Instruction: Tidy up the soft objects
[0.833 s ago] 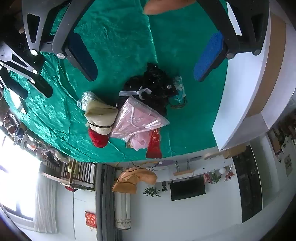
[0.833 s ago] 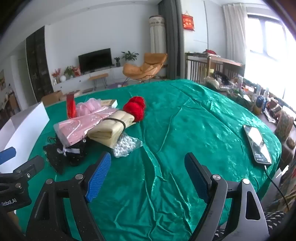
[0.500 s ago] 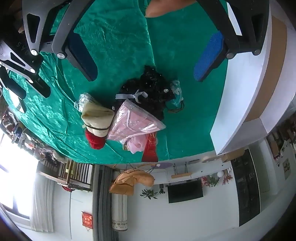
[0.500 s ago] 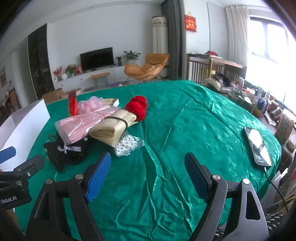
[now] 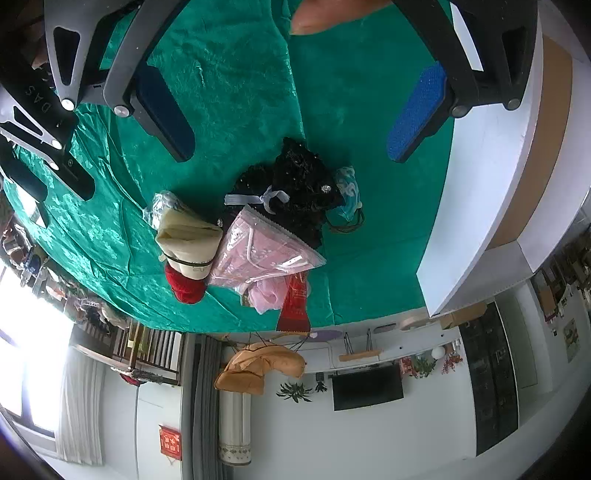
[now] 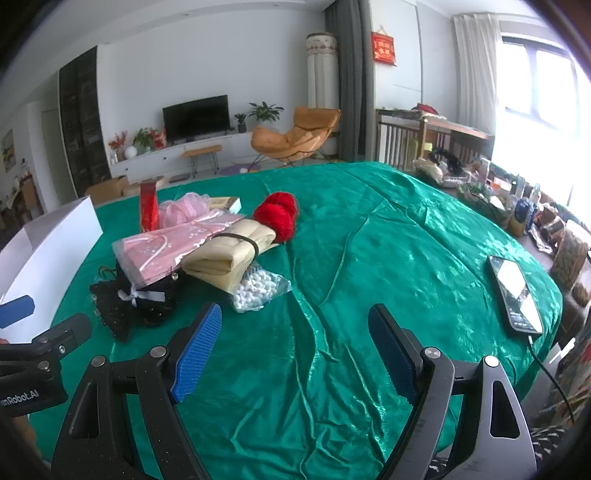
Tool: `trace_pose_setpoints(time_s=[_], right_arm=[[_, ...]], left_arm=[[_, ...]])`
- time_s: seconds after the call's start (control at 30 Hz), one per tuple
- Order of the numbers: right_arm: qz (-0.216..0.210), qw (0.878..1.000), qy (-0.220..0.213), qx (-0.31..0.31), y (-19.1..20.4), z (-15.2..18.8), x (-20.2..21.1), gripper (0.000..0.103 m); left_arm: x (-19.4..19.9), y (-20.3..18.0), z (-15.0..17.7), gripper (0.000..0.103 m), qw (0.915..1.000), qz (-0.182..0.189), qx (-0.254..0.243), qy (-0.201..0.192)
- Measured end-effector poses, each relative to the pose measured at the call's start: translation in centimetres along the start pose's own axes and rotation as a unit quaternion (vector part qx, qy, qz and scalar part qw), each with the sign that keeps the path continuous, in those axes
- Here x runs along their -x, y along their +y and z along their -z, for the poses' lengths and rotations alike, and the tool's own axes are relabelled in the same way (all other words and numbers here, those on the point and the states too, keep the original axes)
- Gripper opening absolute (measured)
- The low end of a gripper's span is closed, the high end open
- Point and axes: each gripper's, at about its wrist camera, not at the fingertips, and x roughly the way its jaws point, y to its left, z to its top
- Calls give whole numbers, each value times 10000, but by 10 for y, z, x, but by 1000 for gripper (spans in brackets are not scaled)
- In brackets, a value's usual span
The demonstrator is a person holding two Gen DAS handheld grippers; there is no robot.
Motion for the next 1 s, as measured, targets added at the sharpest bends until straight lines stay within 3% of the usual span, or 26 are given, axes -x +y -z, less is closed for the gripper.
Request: trace_pose_setpoints(time_s=[1.0], right_arm=[[-28,10000,28,-20,3,2,-2,84]], left_arm=[[-29,3,14,103,9986,-83,-8,522]])
